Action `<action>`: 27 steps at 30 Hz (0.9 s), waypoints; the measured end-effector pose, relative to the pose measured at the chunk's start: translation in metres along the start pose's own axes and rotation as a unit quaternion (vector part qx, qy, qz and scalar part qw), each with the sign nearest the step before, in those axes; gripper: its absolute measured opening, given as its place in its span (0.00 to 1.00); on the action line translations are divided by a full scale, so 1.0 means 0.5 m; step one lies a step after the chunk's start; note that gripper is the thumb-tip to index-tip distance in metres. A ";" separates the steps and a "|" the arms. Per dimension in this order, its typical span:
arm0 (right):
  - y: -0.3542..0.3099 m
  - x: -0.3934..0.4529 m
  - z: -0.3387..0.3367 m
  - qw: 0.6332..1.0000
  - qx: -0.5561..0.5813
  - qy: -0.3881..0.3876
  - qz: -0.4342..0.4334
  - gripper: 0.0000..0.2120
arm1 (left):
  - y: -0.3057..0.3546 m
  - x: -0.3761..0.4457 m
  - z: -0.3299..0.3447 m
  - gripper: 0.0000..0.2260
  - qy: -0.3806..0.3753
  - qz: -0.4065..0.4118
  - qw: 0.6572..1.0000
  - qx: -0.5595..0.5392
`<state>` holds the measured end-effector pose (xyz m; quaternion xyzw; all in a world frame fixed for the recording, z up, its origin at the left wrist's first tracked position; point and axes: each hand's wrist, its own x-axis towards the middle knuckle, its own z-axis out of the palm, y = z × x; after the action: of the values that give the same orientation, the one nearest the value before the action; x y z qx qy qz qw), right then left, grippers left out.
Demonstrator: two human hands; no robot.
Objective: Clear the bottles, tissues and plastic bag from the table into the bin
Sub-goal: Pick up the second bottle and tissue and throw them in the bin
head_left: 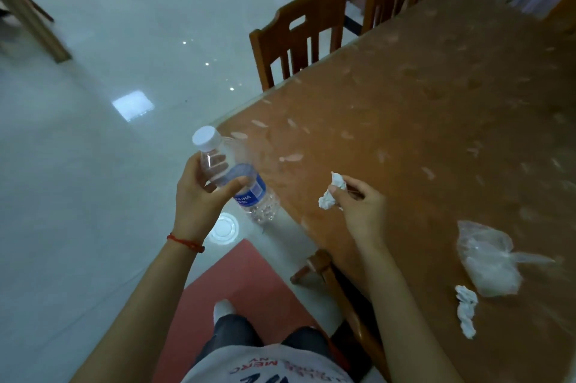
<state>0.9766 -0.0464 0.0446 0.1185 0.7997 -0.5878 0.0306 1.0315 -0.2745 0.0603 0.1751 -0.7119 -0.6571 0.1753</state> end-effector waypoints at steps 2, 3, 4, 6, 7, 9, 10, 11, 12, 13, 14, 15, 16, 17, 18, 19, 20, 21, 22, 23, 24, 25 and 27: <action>-0.021 -0.010 0.062 1.000 -0.001 -0.020 -0.007 0.14 | -0.012 0.013 -0.061 0.23 0.024 -0.003 1.000 0.010; -0.032 -0.015 0.097 0.999 -0.005 -0.031 -0.014 0.14 | -0.019 0.020 -0.096 0.23 0.038 -0.006 0.999 0.014; -0.042 -0.023 0.133 0.999 -0.012 -0.044 -0.024 0.14 | -0.026 0.025 -0.132 0.23 0.051 -0.009 0.999 0.017; -0.064 -0.037 0.208 0.996 -0.016 -0.079 -0.039 0.14 | -0.039 0.032 -0.205 0.22 0.079 -0.015 0.997 0.016; -0.074 -0.045 0.246 0.994 -0.013 -0.098 -0.045 0.13 | -0.046 0.035 -0.240 0.22 0.093 -0.018 0.995 0.015; -0.093 -0.064 0.320 0.990 -0.015 -0.129 -0.061 0.13 | -0.057 0.035 -0.311 0.22 0.122 -0.026 0.992 0.014; -0.102 -0.075 0.356 0.987 -0.016 -0.144 -0.067 0.13 | -0.063 0.034 -0.344 0.22 0.139 -0.029 0.990 0.014; -0.110 -0.085 0.390 0.985 -0.017 -0.160 -0.069 0.13 | -0.068 0.032 -0.375 0.22 0.155 -0.032 0.987 0.013; -0.118 -0.095 0.421 0.982 -0.018 -0.175 -0.070 0.12 | -0.073 0.030 -0.404 0.23 0.170 -0.037 0.985 0.013; -0.127 -0.103 0.450 0.979 -0.020 -0.189 -0.072 0.12 | -0.078 0.026 -0.430 0.23 0.186 -0.042 0.982 0.012; -0.135 -0.110 0.477 0.976 -0.026 -0.202 -0.076 0.12 | -0.082 0.023 -0.454 0.23 0.201 -0.047 0.978 0.011; -0.143 -0.117 0.502 0.972 -0.033 -0.217 -0.079 0.12 | -0.087 0.019 -0.477 0.23 0.216 -0.051 0.975 0.010; -0.149 -0.121 0.522 0.968 -0.041 -0.232 -0.080 0.13 | -0.090 0.017 -0.494 0.23 0.228 -0.054 0.972 0.009; -0.155 -0.125 0.540 0.965 -0.047 -0.246 -0.081 0.13 | -0.093 0.017 -0.508 0.23 0.238 -0.058 0.969 0.008; -0.160 -0.128 0.558 0.961 -0.053 -0.258 -0.081 0.13 | -0.097 0.017 -0.522 0.23 0.250 -0.062 0.966 0.007; -0.164 -0.129 0.576 0.959 -0.058 -0.267 -0.082 0.13 | -0.100 0.019 -0.535 0.23 0.261 -0.065 0.963 0.006; -0.168 -0.128 0.593 0.957 -0.063 -0.273 -0.081 0.13 | -0.102 0.022 -0.546 0.23 0.270 -0.067 0.960 0.007; -0.172 -0.126 0.609 0.955 -0.069 -0.278 -0.081 0.13 | -0.105 0.027 -0.555 0.23 0.278 -0.069 0.958 0.007; -0.176 -0.124 0.626 0.953 -0.075 -0.283 -0.082 0.13 | -0.108 0.034 -0.564 0.23 0.284 -0.071 0.956 0.007; -0.180 -0.119 0.642 0.951 -0.079 -0.288 -0.085 0.12 | -0.110 0.043 -0.571 0.23 0.288 -0.075 0.955 0.007; -0.183 -0.111 0.661 0.949 -0.080 -0.293 -0.087 0.12 | -0.113 0.056 -0.579 0.23 0.291 -0.079 0.953 0.009; -0.186 -0.105 0.676 0.947 -0.080 -0.297 -0.089 0.11 | -0.115 0.066 -0.583 0.23 0.291 -0.081 0.953 0.010; -0.196 -0.088 0.708 0.945 -0.076 -0.305 -0.091 0.10 | -0.119 0.095 -0.594 0.23 0.294 -0.084 0.952 0.012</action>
<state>0.9649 -0.4163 0.0356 -0.1430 0.8019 -0.5333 0.2284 1.1335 -0.5616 0.0242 0.4214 -0.6193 -0.5807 0.3189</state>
